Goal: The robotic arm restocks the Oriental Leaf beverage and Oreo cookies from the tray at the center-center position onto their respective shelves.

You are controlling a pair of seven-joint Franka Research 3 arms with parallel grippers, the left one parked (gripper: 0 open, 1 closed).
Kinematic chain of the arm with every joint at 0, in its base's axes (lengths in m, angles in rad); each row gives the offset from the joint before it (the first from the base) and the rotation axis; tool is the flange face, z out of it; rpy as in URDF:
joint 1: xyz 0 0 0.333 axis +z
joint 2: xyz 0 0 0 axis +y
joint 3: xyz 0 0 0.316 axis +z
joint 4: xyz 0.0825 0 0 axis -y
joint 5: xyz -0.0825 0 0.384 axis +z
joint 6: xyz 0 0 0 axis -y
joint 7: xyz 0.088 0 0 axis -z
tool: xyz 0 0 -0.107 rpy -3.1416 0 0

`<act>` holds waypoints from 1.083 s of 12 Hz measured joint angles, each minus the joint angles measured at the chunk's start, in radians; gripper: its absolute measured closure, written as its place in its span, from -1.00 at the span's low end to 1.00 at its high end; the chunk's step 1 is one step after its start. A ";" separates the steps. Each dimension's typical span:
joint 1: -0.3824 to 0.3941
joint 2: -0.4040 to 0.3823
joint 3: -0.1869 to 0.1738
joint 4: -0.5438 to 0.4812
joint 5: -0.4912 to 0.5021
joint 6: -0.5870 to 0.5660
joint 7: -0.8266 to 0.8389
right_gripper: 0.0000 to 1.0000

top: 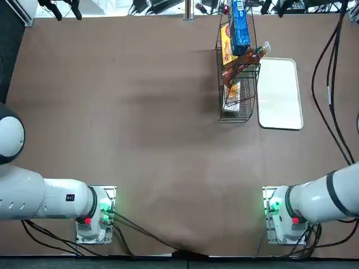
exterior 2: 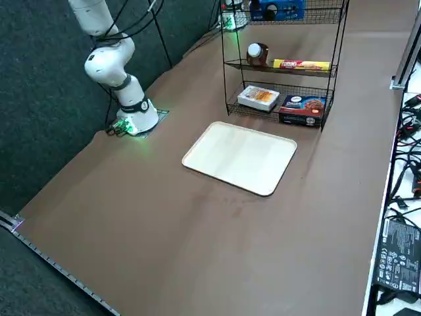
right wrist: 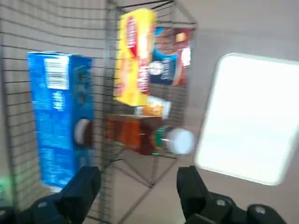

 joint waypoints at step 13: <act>-0.155 -0.073 -0.040 -0.137 -0.196 0.083 -0.108 -1.00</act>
